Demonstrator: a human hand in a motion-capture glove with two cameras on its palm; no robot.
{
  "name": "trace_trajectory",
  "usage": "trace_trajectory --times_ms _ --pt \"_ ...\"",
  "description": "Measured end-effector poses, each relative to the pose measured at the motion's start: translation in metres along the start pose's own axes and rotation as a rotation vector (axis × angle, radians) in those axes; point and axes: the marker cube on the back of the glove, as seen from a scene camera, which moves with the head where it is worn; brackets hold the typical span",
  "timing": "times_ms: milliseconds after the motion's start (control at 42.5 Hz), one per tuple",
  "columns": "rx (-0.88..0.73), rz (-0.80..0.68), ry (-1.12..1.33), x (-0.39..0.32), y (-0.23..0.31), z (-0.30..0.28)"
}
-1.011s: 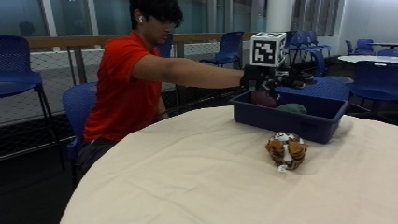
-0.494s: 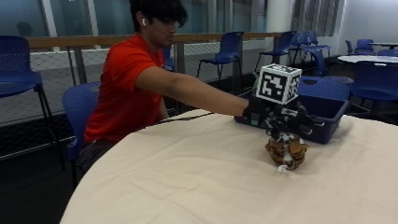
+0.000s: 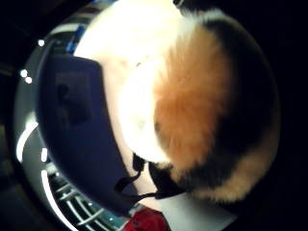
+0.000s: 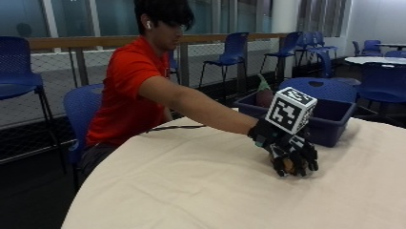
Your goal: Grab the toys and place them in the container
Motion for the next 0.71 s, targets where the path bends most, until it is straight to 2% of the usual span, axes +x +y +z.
trace_trajectory --times_ms 165,376,565,706 --pt "-0.088 -0.011 -0.027 0.005 0.007 0.005" --pt "0.082 -0.03 0.11 -0.017 0.029 -0.011" --pt "0.224 -0.013 0.094 -0.042 0.053 -0.087" --pt "0.276 -0.073 0.109 -0.076 0.073 -0.14"
